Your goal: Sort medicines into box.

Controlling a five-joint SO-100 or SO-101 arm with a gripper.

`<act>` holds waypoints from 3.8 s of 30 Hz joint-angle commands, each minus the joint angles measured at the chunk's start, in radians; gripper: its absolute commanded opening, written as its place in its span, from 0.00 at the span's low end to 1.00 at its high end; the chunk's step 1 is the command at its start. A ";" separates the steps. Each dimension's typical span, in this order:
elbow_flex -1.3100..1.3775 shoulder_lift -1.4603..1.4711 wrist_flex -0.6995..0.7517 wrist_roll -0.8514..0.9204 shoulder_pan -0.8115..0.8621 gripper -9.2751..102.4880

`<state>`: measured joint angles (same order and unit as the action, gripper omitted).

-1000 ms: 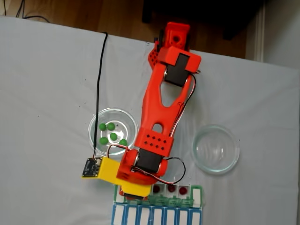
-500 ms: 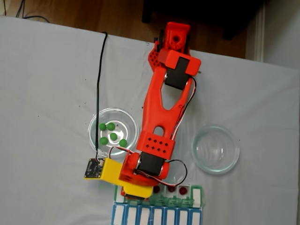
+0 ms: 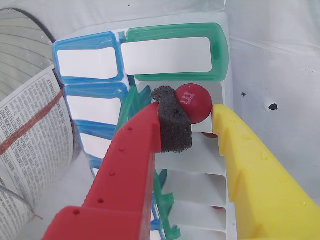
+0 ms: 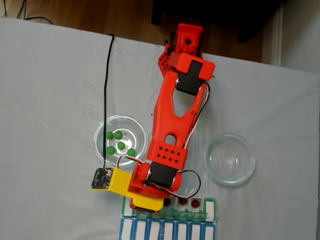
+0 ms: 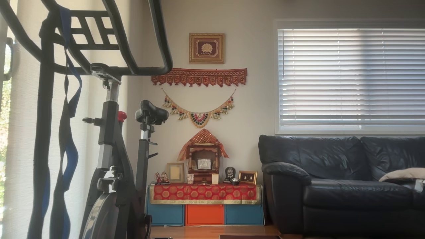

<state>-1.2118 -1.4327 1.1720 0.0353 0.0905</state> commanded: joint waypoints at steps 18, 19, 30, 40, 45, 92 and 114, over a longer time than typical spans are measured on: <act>0.031 -0.018 -0.011 0.025 -0.086 0.24; 0.031 -0.018 -0.011 0.026 -0.087 0.24; 0.031 -0.035 -0.003 0.029 -0.080 0.24; 0.037 -0.100 0.097 0.097 -0.051 0.11; -0.032 -0.187 0.120 0.120 -0.032 0.10; -0.074 -0.476 0.436 0.212 0.327 0.09; 0.018 -0.204 0.575 0.436 0.374 0.09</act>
<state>-1.1842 -1.5125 1.7564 0.4725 0.4571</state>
